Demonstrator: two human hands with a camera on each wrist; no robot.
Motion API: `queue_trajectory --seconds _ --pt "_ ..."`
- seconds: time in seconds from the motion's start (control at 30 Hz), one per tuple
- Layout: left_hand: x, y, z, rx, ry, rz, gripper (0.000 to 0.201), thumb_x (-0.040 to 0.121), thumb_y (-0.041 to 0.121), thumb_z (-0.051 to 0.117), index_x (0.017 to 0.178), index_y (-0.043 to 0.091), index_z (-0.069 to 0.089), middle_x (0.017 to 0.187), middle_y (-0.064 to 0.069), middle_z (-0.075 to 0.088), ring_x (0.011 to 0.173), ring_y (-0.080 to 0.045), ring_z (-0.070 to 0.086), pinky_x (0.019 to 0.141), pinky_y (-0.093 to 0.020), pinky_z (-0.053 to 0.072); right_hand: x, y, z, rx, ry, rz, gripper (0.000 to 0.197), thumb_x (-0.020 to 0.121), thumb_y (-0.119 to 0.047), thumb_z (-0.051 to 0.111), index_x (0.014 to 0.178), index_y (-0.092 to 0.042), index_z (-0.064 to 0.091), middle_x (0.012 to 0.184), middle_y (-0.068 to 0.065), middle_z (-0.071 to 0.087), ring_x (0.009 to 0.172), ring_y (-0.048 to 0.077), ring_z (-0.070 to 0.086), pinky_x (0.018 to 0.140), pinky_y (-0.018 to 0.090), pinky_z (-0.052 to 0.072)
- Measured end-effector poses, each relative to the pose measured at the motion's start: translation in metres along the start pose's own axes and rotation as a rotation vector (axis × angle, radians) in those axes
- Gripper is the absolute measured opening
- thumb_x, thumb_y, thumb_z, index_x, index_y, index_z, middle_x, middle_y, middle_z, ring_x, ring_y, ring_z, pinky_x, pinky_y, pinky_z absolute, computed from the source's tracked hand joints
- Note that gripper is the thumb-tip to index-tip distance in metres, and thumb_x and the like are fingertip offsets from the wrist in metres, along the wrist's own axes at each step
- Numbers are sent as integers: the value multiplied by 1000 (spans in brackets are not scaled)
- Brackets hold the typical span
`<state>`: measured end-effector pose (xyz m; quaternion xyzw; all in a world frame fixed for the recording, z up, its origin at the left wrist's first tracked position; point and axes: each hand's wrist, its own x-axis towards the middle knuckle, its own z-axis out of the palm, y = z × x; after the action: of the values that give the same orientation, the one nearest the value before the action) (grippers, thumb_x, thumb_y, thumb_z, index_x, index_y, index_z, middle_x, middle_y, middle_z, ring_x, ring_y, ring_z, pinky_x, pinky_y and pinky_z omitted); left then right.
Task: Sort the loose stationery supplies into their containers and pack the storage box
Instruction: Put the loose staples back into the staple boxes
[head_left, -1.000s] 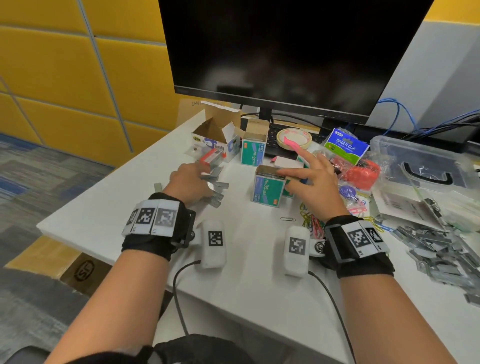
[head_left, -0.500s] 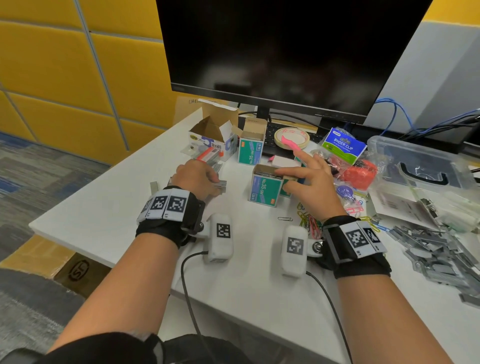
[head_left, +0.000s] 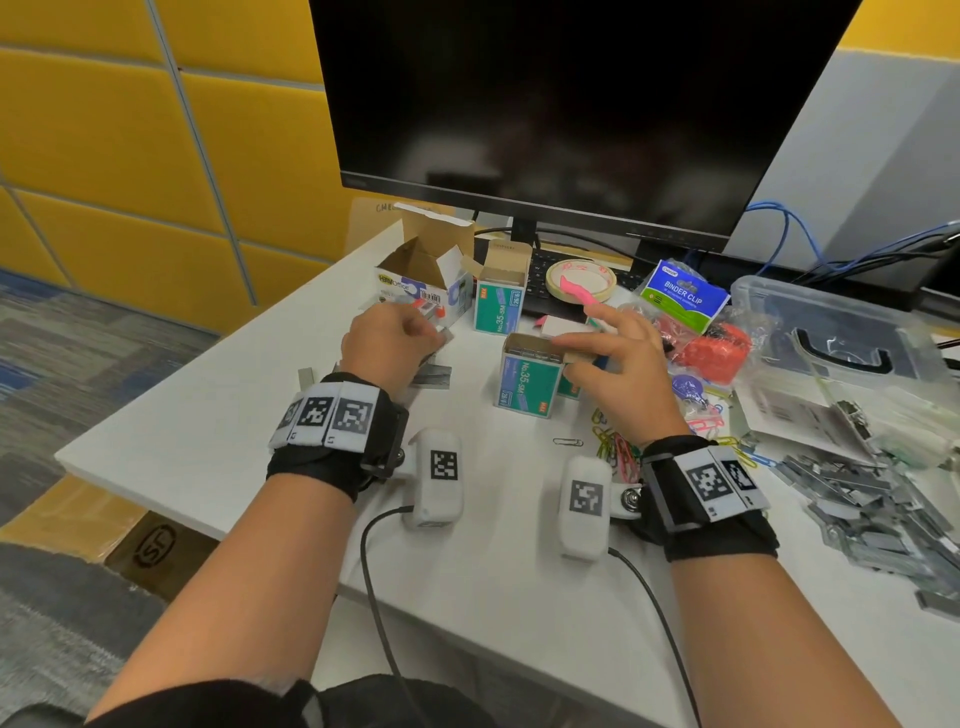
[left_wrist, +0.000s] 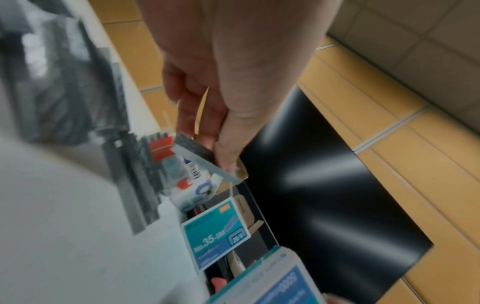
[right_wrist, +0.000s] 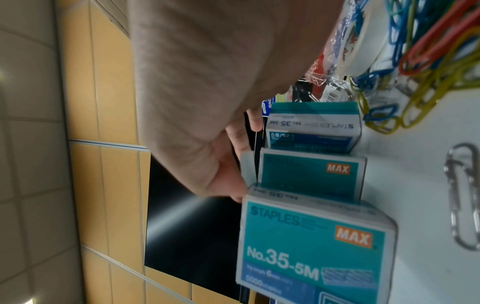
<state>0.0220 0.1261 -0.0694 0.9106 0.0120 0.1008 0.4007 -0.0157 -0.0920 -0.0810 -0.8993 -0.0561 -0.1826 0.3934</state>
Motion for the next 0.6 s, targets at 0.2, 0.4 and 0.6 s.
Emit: queue_trajectory --seconds 0.2,0.4,0.6 --pt "-19 40 0 -258 -283 205 10 88 23 63 80 18 59 74 0 68 54 -2 60 57 -14 50 -3 -7 -1 168 59 -203 38 85 -17 67 119 -31 58 109 -13 61 116 13 45 94 16 33" --pt "-26 49 7 -387 -446 207 9 90 17 60 82 16 63 73 -2 68 57 -3 62 53 -13 47 -4 -7 0 326 -17 -223 27 81 -11 71 100 -30 68 92 -7 67 94 12 59 78 19 50" --pt "-1 11 -14 -185 -126 3 16 90 15 60 104 13 69 109 -4 65 96 -15 58 90 -27 42 -4 -7 -2 390 70 -98 10 85 -14 66 89 -24 68 80 -16 63 76 -9 56 61 10 45"
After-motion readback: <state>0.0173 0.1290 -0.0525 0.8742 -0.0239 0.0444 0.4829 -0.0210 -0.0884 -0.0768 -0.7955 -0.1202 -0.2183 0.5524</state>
